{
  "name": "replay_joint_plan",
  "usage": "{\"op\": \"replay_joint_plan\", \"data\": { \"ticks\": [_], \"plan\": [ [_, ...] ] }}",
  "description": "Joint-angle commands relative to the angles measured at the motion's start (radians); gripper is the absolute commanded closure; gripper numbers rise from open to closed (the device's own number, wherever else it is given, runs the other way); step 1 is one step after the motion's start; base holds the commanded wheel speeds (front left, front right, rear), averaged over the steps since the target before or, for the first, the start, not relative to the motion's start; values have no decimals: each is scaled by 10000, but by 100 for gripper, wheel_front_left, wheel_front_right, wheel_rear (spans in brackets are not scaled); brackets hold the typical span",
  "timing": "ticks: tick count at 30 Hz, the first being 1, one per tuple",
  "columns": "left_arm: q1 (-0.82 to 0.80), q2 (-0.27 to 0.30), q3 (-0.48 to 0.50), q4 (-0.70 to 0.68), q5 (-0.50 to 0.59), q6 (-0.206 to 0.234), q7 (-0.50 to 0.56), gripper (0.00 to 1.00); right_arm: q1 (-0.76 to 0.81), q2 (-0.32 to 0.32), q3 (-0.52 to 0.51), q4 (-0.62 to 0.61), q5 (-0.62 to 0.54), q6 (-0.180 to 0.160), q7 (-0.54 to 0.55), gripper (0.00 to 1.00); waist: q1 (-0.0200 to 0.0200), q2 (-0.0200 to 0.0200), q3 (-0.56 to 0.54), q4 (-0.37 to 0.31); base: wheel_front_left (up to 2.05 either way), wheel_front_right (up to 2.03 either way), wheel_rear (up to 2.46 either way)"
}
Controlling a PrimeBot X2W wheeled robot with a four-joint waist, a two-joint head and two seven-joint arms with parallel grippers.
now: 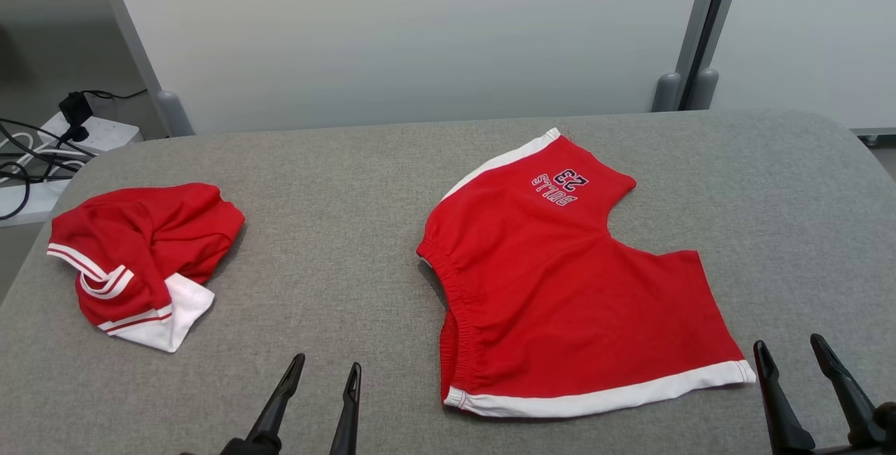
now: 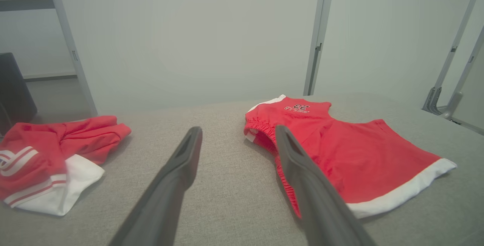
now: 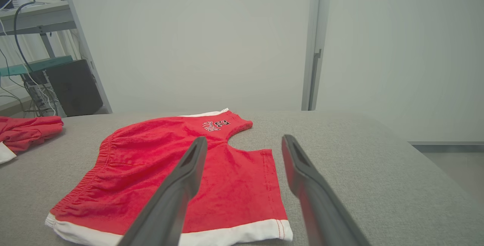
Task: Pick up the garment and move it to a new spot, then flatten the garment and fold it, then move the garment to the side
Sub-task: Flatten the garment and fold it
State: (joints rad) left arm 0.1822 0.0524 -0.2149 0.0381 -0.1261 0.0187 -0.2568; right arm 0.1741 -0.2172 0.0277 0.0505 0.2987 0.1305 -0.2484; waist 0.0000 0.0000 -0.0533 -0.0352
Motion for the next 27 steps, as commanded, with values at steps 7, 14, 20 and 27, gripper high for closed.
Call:
{"op": "replay_joint_plan", "data": {
  "ticks": [7,14,20,27],
  "plan": [
    [-416,-21,-83,21,-161,-504,-49,0,-141,-136,112,-233,113,2,-133,0,0,0,88,-11,0,0,0],
    [-1141,-22,-840,1450,-145,-1127,-49,0,-271,-174,263,-347,249,2,-133,0,0,0,425,-153,0,0,0],
    [-2190,-22,-1652,2741,210,-1272,-49,0,-393,-306,368,-396,371,2,-133,0,0,0,923,-323,0,0,0],
    [-3150,-22,-2255,3785,358,-1251,-49,0,-683,-453,328,-475,472,2,-133,0,0,0,1442,-559,0,0,0]
  ]
}}
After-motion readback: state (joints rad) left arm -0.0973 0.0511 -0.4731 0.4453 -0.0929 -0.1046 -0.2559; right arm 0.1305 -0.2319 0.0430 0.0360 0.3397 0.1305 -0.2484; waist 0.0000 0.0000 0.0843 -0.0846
